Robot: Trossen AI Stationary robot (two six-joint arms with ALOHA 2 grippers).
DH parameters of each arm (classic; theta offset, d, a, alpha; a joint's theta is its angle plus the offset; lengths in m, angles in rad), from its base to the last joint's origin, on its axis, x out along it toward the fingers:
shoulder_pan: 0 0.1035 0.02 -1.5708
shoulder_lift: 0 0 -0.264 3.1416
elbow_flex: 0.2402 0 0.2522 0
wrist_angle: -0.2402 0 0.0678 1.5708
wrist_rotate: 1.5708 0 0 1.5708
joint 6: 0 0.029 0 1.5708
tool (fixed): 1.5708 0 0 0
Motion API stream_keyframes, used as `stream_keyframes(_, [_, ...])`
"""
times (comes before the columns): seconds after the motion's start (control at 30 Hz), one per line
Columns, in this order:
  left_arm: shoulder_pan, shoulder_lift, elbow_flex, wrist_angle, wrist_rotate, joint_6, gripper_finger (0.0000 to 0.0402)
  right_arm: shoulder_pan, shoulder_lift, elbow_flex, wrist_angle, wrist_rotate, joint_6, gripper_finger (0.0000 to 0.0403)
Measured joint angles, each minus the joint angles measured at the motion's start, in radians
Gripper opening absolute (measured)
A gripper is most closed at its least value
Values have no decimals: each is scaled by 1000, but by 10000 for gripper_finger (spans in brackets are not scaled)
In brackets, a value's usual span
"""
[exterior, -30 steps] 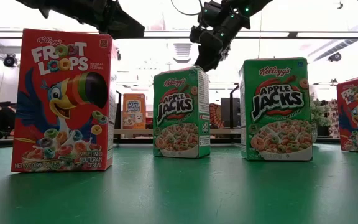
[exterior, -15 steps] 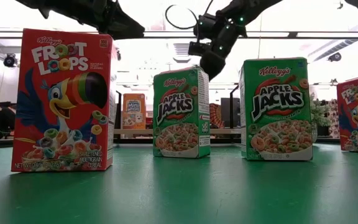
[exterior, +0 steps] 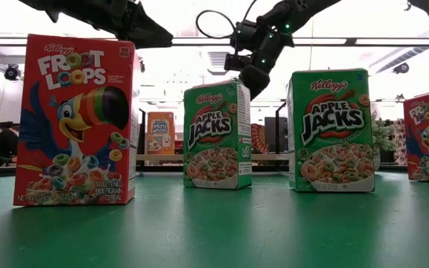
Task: Stack cereal on shelf
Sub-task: Put the top green cereal box on the shelf
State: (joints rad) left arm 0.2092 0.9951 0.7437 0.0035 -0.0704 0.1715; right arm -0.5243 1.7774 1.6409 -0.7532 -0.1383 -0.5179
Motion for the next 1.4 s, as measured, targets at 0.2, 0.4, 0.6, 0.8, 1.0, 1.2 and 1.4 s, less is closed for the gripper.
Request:
stream_keyframes(0.2, [0,0,0,-5,0,0,199,-4,-1,0,-2,0,0,171])
stream_keyframes(0.4, [0,0,0,-6,0,0,199,-70,-20,0,-7,1,0,164])
stream_keyframes(0.6, [0,0,0,-13,0,0,199,-172,-37,2,-5,-36,-5,161])
stream_keyframes(0.8, [0,0,0,-12,0,0,199,-259,-34,-12,18,-164,-5,159])
stream_keyframes(1.0, [0,0,0,-12,0,0,199,-277,-32,-27,50,-180,-24,155])
stream_keyframes(1.2, [0,0,0,-12,0,0,199,-277,-28,-30,56,-180,-44,155])
stream_keyframes(1.4, [0,0,0,-12,0,0,199,-279,-24,-34,57,-179,-44,155])
